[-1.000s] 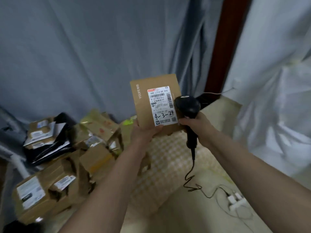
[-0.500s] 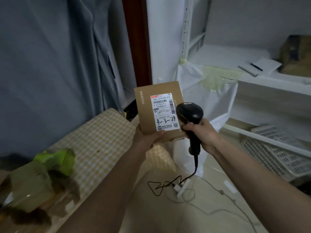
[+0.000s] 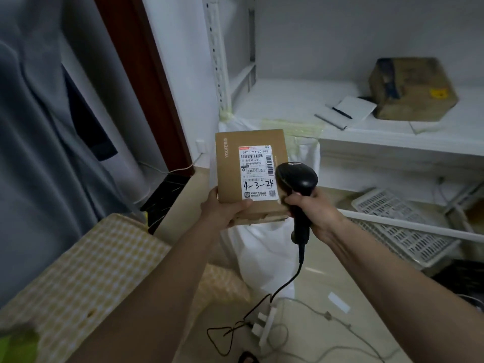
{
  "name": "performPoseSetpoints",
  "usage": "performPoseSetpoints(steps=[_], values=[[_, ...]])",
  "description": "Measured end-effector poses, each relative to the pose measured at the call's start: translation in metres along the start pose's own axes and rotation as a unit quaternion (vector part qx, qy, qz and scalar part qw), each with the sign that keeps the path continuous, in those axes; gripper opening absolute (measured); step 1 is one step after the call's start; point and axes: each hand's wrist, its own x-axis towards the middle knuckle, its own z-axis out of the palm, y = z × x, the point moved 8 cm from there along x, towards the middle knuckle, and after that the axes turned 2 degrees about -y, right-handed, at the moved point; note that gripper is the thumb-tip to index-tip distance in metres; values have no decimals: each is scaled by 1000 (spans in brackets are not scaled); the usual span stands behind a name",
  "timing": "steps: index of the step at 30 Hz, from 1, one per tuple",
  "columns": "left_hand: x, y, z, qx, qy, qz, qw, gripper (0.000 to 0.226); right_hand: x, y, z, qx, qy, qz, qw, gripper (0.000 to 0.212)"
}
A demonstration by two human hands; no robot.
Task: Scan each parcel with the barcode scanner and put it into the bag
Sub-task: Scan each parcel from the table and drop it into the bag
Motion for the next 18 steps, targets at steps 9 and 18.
performPoseSetpoints(steps=[9, 18], values=[[126, 23, 30, 23, -54, -8, 998, 93, 107, -16, -5, 28, 43, 15, 999, 18], [195, -2, 52, 38, -77, -83, 993, 107, 199, 10, -10, 8, 29, 79, 996, 21]])
